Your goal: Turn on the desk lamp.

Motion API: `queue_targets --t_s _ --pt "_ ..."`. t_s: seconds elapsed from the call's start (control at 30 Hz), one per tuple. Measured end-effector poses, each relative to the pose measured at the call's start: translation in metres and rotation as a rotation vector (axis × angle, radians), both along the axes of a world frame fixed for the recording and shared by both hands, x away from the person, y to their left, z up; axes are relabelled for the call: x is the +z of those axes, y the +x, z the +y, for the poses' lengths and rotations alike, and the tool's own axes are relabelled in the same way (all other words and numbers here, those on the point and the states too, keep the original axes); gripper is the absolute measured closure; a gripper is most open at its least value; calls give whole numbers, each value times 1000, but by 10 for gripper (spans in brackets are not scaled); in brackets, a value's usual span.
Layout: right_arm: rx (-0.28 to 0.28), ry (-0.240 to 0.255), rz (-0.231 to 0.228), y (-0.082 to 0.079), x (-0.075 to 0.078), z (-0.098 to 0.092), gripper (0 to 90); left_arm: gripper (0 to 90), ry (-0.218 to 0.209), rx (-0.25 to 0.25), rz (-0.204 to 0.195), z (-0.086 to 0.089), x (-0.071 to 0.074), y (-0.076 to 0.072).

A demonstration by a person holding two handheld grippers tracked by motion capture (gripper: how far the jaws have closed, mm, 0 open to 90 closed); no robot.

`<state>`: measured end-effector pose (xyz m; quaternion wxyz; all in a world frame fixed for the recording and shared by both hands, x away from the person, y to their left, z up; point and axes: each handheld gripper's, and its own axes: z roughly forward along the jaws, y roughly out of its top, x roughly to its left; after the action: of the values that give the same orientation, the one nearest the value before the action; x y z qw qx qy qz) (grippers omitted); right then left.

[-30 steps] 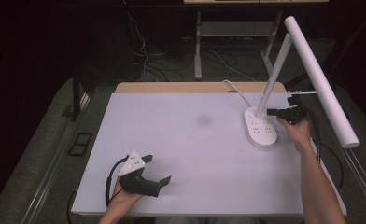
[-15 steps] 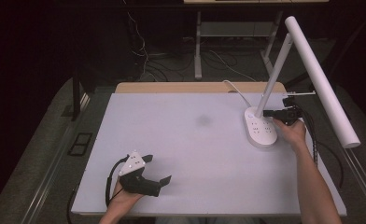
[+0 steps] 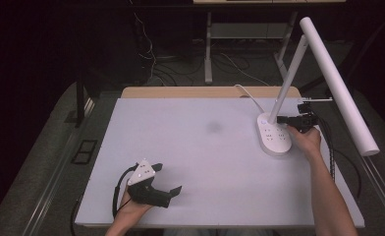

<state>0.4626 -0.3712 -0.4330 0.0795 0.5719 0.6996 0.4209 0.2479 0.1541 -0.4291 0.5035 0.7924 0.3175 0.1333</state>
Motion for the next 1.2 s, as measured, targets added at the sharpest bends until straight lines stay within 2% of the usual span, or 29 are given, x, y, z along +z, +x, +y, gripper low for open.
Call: queue_targets --t_s 0.17,0.27,0.33,0.43,0.77,0.87,1.2 --pt "37 -36 7 -1 4 3 891 0 2 -1 1 0 0 0" --pt "42 -41 8 -4 7 3 890 0 1 2 -2 1 0 -1" --pt "39 -38 10 -5 9 3 891 0 -2 6 -1 2 0 -1" --pt "44 -45 -18 -9 17 2 890 0 -3 14 -1 4 1 0" --pt "25 -70 -27 -24 37 -8 891 0 -6 16 -1 7 1 -1" --pt "35 -89 -36 -29 43 -8 891 0 -8 15 -1 8 1 -1" --pt "37 -103 -54 -45 60 -4 890 0 -13 10 -2 8 2 -2"
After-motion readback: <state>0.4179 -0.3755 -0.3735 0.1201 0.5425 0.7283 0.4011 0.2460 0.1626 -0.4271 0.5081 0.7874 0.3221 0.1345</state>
